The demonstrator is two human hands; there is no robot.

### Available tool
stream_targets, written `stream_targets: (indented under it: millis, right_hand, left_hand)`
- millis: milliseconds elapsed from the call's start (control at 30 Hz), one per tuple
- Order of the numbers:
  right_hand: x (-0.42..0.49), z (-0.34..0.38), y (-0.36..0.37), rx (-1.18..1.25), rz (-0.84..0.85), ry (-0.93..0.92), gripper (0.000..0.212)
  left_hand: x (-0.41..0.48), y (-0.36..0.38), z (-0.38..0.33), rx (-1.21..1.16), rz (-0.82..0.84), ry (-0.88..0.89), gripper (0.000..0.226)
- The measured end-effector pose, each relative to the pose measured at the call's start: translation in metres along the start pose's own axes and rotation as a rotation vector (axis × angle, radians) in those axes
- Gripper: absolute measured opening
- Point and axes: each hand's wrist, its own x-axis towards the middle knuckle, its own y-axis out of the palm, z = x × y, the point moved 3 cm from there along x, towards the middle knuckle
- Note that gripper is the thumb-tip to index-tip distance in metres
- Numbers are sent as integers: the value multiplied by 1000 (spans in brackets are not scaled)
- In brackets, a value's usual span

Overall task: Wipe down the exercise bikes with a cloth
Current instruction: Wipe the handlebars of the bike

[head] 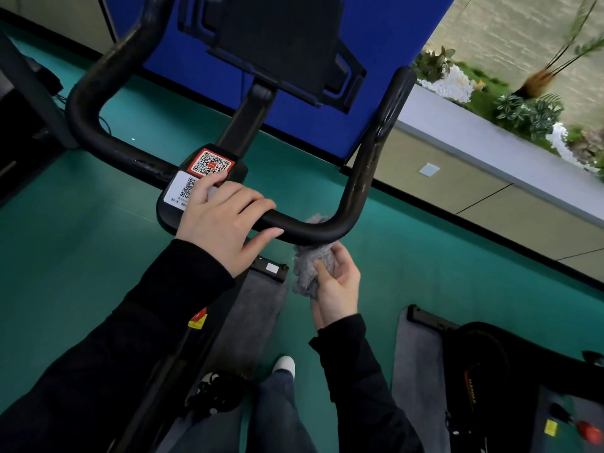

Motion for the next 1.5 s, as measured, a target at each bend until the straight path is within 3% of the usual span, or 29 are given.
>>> stream_targets:
  millis: [200, 333, 533, 700, 800, 967, 1233, 1400, 1500]
  right_hand:
    - [18, 13, -6, 98, -21, 26, 38]
    - [4, 3, 1, 10, 50, 14, 39]
    - [1, 1, -9, 135, 165, 62, 35]
    - [-1, 1, -13, 139, 238, 61, 58]
    - [-3, 3, -11, 67, 187, 59, 70]
    - [13, 7, -13, -5, 170, -16, 29]
    - [11, 11, -11, -20, 221, -21, 30]
    - [24, 27, -33, 72, 67, -23, 32]
    - [27, 38, -39, 62, -57, -137, 22]
  left_hand:
    - [0, -1, 0, -2, 11, -2, 36]
    - [0, -1, 0, 4, 13, -1, 36]
    - [1, -2, 0, 7, 13, 1, 36]
    - [1, -3, -1, -1, 22, -3, 36]
    - [1, -3, -1, 5, 42, -6, 36]
    - [2, -3, -1, 17, 46, -5, 36]
    - [2, -3, -2, 11, 37, -1, 35]
    - [5, -5, -10, -3, 28, -33, 43]
    - [12, -2, -28, -23, 7, -58, 46]
